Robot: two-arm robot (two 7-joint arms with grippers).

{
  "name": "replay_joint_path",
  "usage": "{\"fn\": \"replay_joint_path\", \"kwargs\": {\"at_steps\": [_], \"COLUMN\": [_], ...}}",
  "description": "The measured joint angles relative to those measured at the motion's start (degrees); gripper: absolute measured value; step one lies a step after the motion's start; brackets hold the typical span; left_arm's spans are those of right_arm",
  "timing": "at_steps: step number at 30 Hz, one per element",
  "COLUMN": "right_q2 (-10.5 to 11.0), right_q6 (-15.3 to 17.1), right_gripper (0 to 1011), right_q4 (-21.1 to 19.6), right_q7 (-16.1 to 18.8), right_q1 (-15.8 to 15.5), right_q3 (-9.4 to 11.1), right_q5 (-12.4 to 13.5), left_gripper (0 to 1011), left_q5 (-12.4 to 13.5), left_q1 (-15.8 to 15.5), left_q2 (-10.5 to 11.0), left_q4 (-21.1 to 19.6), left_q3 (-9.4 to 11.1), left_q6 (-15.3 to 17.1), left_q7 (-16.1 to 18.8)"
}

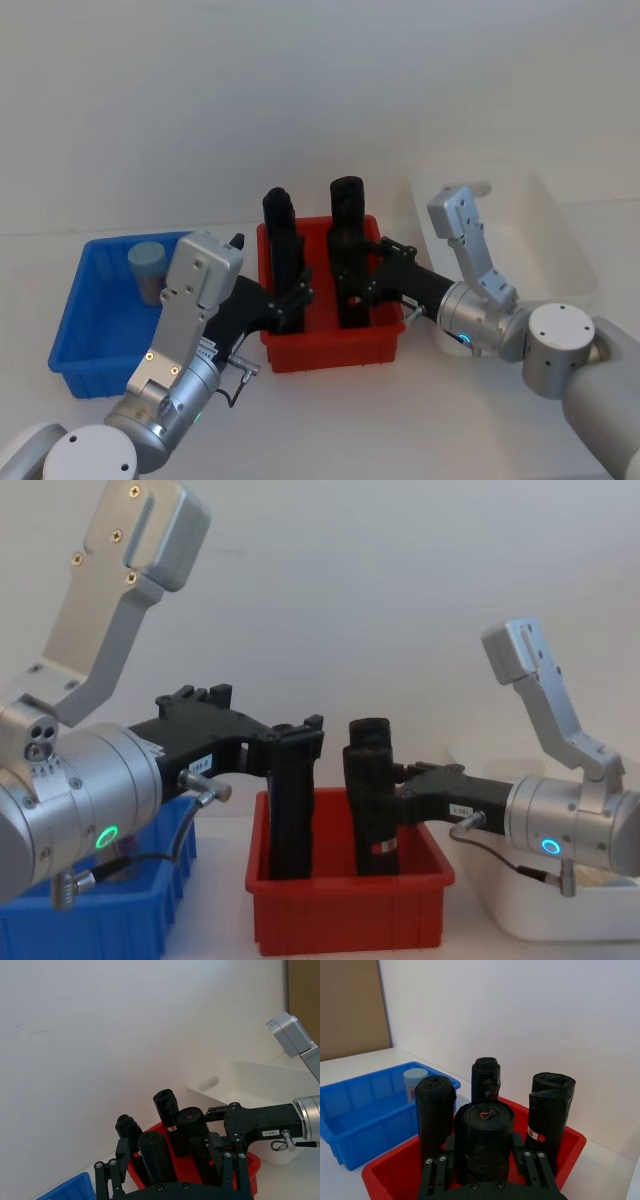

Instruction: Pick the cotton swabs from the blue box and place them into the white box.

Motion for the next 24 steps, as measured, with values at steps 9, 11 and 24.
{"fn": "replay_joint_path", "kwargs": {"at_steps": [9, 11, 24], "right_q2": [-0.70, -0.76, 0.68], "right_q6": [-2.08, -2.34, -1.70], "right_gripper": [509, 499, 454], "right_q4": [4.74, 5.06, -5.67], "right_q7": [0.01, 0.03, -0.17], "right_q1": [2.48, 2.67, -1.69], "right_q3": [0.34, 0.41, 1.13], "right_q5": [-0.23, -0.22, 1.54], "left_gripper": [1004, 1004, 1004], "left_q5": [0.00, 0.00, 0.00], "left_q1": [0.00, 0.00, 0.00], "left_q2": [0.00, 0.00, 0.00], "left_q4": [0.00, 0.00, 0.00], "left_q3": [0.00, 0.00, 0.00], "left_q6": [0.00, 0.00, 0.00], "left_q7": [0.00, 0.00, 0.00]}}
